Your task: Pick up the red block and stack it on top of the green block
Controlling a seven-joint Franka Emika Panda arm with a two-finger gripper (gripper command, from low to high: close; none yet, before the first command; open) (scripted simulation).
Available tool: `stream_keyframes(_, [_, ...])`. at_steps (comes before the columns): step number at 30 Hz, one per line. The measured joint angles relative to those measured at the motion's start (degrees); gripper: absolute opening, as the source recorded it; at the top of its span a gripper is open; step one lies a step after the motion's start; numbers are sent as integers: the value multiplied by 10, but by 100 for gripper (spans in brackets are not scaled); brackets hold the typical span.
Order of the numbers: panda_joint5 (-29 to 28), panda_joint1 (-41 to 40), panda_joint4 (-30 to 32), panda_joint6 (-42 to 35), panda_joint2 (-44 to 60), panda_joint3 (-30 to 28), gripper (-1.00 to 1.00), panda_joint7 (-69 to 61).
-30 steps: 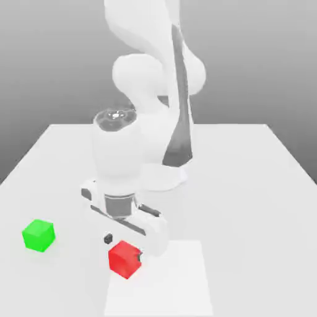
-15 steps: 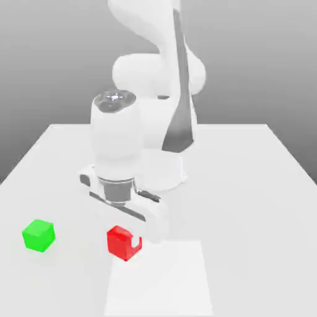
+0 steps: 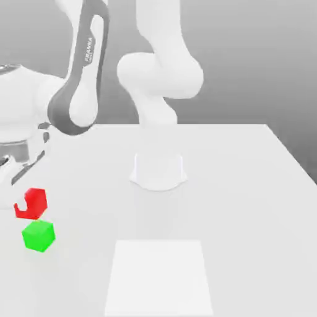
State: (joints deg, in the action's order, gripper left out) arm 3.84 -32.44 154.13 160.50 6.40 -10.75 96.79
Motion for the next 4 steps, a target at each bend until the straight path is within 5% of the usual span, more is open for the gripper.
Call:
stream_keyframes(1, [10,-5,-1,17,18,8,100,-7])
stream_keyframes(4, [10,-5,-1,17,18,8,100,-7])
